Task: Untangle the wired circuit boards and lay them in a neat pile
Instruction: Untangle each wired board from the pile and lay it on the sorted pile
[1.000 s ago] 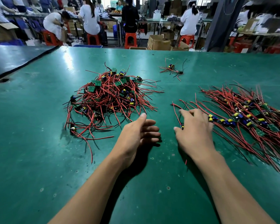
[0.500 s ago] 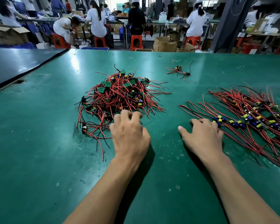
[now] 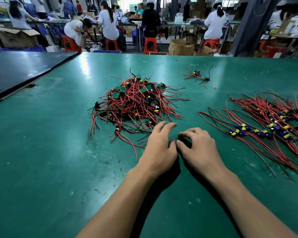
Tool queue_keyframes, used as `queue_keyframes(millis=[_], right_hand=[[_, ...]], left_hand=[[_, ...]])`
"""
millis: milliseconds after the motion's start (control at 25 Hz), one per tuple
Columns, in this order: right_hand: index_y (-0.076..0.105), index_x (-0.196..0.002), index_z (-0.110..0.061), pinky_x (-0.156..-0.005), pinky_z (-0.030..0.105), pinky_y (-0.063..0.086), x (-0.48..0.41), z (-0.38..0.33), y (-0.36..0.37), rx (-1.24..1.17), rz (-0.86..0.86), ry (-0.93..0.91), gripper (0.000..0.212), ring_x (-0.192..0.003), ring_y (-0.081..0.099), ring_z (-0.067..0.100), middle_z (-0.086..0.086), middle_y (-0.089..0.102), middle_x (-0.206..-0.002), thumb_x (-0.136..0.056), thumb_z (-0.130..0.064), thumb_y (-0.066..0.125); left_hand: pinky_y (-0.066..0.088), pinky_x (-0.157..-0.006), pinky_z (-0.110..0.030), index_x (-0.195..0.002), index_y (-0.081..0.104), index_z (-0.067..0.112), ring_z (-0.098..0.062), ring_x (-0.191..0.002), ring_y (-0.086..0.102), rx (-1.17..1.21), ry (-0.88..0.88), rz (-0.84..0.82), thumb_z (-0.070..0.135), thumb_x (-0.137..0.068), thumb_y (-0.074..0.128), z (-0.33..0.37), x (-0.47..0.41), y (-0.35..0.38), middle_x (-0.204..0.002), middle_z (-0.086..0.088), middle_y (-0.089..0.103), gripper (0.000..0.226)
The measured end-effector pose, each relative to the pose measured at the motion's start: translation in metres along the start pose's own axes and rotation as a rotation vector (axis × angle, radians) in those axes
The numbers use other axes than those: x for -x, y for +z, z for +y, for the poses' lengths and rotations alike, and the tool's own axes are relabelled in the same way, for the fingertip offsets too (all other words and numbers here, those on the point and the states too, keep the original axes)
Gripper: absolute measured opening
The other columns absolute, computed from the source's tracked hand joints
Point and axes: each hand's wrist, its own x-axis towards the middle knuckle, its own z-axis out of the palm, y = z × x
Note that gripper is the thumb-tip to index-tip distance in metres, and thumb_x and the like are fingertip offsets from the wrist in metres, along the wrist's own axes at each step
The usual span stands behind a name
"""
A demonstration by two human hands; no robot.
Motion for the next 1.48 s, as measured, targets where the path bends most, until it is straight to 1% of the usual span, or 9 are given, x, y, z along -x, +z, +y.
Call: queue_keyframes(millis=[160,280,480,720,880,1120,1240,1360,1480], right_hand=[[0.075,-0.107,-0.023,-0.1,0.037,0.04,-0.002,0.001,-0.001,-0.036,-0.002,0.016,0.023,-0.116,0.053,0.024,0.001,0.065,-0.116,-0.087,-0.033,0.071],[0.075,-0.109,-0.024,-0.101,0.037,0.039,-0.002,0.002,-0.004,-0.062,-0.024,0.025,0.023,-0.118,0.052,0.024,0.0,0.064,-0.117,-0.086,-0.027,0.07],[0.074,-0.11,-0.025,-0.102,0.035,0.038,-0.002,0.003,-0.004,-0.059,-0.04,0.03,0.025,-0.119,0.051,0.021,-0.002,0.064,-0.119,-0.086,-0.024,0.069],[0.073,-0.112,-0.024,-0.104,0.042,0.04,-0.006,0.005,-0.007,-0.118,-0.035,0.041,0.027,-0.119,0.054,0.024,-0.001,0.066,-0.119,-0.085,-0.021,0.073],[0.065,-0.128,-0.029,-0.108,0.043,0.037,-0.007,0.009,-0.016,-0.107,-0.106,-0.009,0.046,-0.124,0.05,0.023,-0.001,0.061,-0.127,-0.085,-0.016,0.07],[0.048,-0.144,-0.038,-0.111,0.04,0.03,-0.007,0.011,-0.023,-0.096,-0.218,-0.125,0.062,-0.13,0.047,0.017,-0.008,0.053,-0.139,-0.087,-0.027,0.072],[0.063,-0.127,-0.04,-0.106,0.043,0.034,-0.005,0.009,-0.018,-0.102,-0.197,-0.207,0.043,-0.121,0.052,0.012,-0.016,0.065,-0.124,-0.087,-0.029,0.072],[0.074,-0.104,-0.03,-0.094,0.041,0.044,-0.006,0.011,-0.017,-0.232,-0.077,-0.168,0.017,-0.101,0.062,0.011,-0.014,0.073,-0.101,-0.087,-0.028,0.074],[0.076,-0.101,-0.019,-0.08,0.025,0.048,-0.011,0.012,-0.021,-0.562,0.028,-0.001,0.013,-0.082,0.063,0.008,-0.006,0.074,-0.092,-0.089,-0.016,0.073]], left_hand=[[0.031,-0.104,-0.009,-0.118,0.065,0.004,-0.02,-0.121,0.053,0.04,0.129,0.076,-0.002,-0.083,0.053,0.002,0.002,0.002,-0.128,-0.012,0.057,0.038],[0.042,-0.101,-0.026,-0.114,0.067,0.009,-0.02,-0.113,0.056,-0.037,0.162,0.163,0.016,-0.085,0.06,0.006,0.004,0.004,-0.119,-0.006,0.06,0.03],[0.04,-0.101,-0.035,-0.124,0.061,0.016,-0.025,-0.119,0.049,-0.329,-0.096,0.11,0.054,-0.086,0.06,-0.007,0.003,0.002,-0.125,-0.007,0.056,0.054],[0.047,-0.083,-0.041,-0.103,0.065,0.012,-0.031,-0.1,0.059,-0.271,0.061,0.008,0.021,-0.088,0.055,0.004,0.006,0.004,-0.104,-0.007,0.068,0.02],[0.049,-0.075,-0.04,-0.092,0.068,0.012,-0.032,-0.089,0.062,-0.129,0.213,-0.041,0.011,-0.079,0.05,0.015,0.009,0.007,-0.093,-0.007,0.07,0.022],[0.051,-0.084,-0.022,-0.083,0.073,0.004,-0.017,-0.087,0.066,0.114,0.127,0.254,-0.009,-0.072,0.056,0.009,0.002,0.005,-0.091,-0.005,0.072,0.024],[0.061,-0.066,-0.033,-0.085,0.071,0.005,-0.022,-0.069,0.072,0.447,-0.114,0.246,-0.008,-0.084,0.052,0.01,0.001,0.003,-0.077,-0.01,0.072,0.023],[0.058,-0.052,-0.04,-0.084,0.069,0.007,-0.023,-0.054,0.061,0.576,-0.176,0.388,0.013,-0.093,0.056,0.011,-0.001,-0.006,-0.075,-0.015,0.067,0.016],[0.048,-0.041,-0.026,-0.081,0.068,0.006,-0.012,-0.053,0.048,0.71,-0.278,0.484,0.024,-0.1,0.053,0.008,-0.004,-0.013,-0.078,-0.018,0.062,0.03]])
